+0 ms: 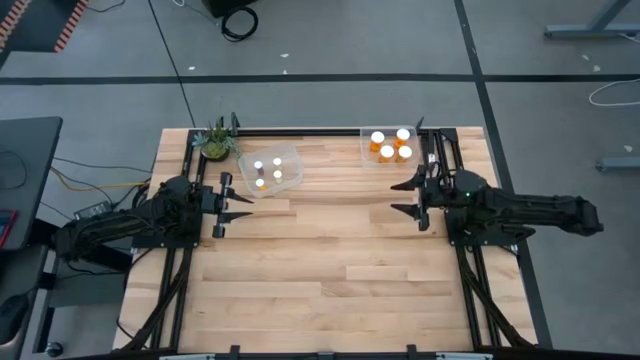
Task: Pick and place medicine bottles into bin by pill shape (circle, oval)
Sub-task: Return to Home Position
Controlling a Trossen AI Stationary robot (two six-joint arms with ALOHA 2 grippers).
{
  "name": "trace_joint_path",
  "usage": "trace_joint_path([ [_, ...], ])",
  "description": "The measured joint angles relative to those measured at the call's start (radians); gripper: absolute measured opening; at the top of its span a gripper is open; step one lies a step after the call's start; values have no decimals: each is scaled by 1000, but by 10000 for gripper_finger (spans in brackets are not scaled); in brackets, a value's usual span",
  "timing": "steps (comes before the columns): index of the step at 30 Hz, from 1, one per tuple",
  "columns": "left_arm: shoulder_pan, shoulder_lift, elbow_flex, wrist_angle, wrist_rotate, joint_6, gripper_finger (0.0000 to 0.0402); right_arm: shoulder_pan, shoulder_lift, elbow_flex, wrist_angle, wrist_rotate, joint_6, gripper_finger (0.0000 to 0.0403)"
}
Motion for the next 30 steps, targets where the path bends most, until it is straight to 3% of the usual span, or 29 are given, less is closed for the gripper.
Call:
trace_joint_path([
  [30, 0, 0, 0, 0, 0, 0, 147, -1, -16, -59, -29, -7, -15, 264],
])
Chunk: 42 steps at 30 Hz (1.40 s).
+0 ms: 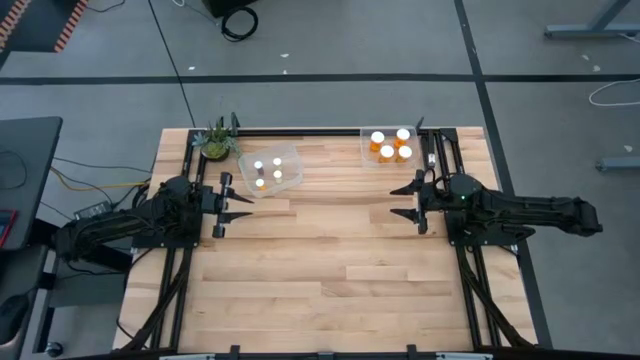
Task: Pick and place medicine bottles into bin by pill shape (circle, oval)
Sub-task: Return to Home Position
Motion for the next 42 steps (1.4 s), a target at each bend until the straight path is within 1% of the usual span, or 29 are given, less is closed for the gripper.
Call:
trace_joint_path([
  [9, 0, 0, 0, 0, 0, 0, 138, 0, 0, 0, 0, 0, -30, 264],
  [18, 0, 0, 0, 0, 0, 0, 148, 0, 0, 0, 0, 0, -26, 264],
  [28, 0, 0, 0, 0, 0, 0, 140, 0, 0, 0, 0, 0, -27, 264],
  [38, 0, 0, 0, 0, 0, 0, 151, 0, 0, 0, 0, 0, -27, 264],
  [42, 0, 0, 0, 0, 0, 0, 149, 0, 0, 1, 0, 0, -27, 264],
])
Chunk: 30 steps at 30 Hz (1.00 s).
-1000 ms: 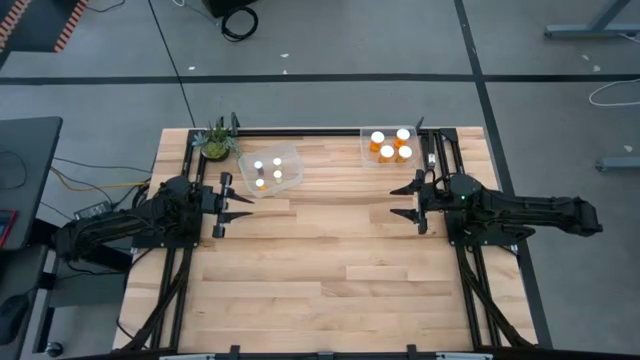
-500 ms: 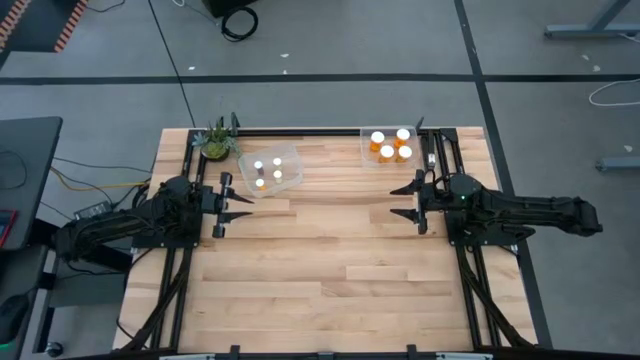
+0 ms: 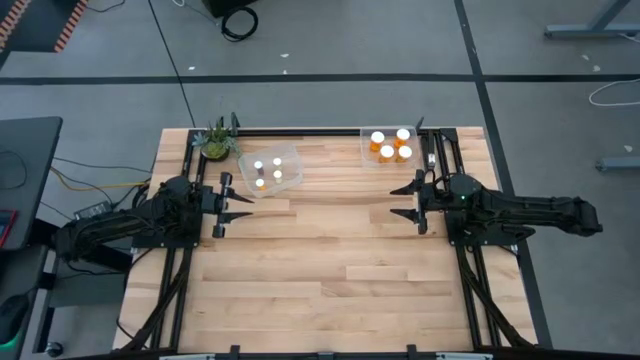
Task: Pick and place medicine bottles into bin by pill shape (circle, oval)
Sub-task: Return to Home Position
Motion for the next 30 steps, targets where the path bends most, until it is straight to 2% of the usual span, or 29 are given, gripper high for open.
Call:
trace_joint_path([
  [30, 0, 0, 0, 0, 0, 0, 137, 0, 0, 0, 0, 0, 0, 264],
])
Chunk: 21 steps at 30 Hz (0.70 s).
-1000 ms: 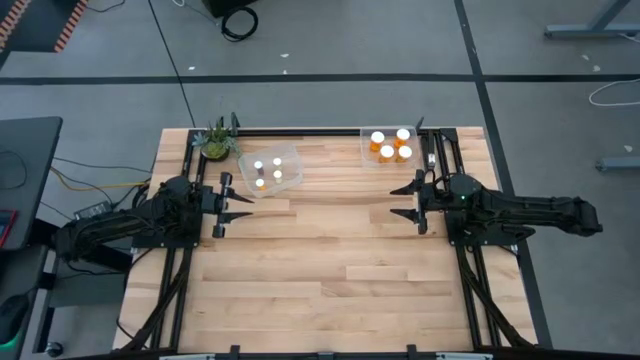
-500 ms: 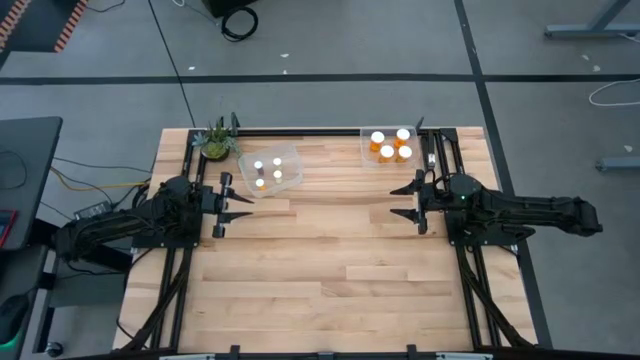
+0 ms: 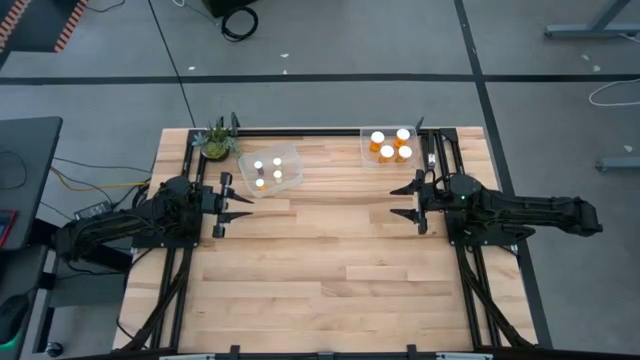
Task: Pick and place medicine bottles into bin by pill shape (circle, oval)
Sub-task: Return to Home Position
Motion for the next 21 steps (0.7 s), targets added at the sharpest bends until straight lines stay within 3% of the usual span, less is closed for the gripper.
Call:
trace_joint_path([
  [21, 0, 0, 0, 0, 0, 0, 140, 0, 0, 0, 0, 0, 0, 264],
])
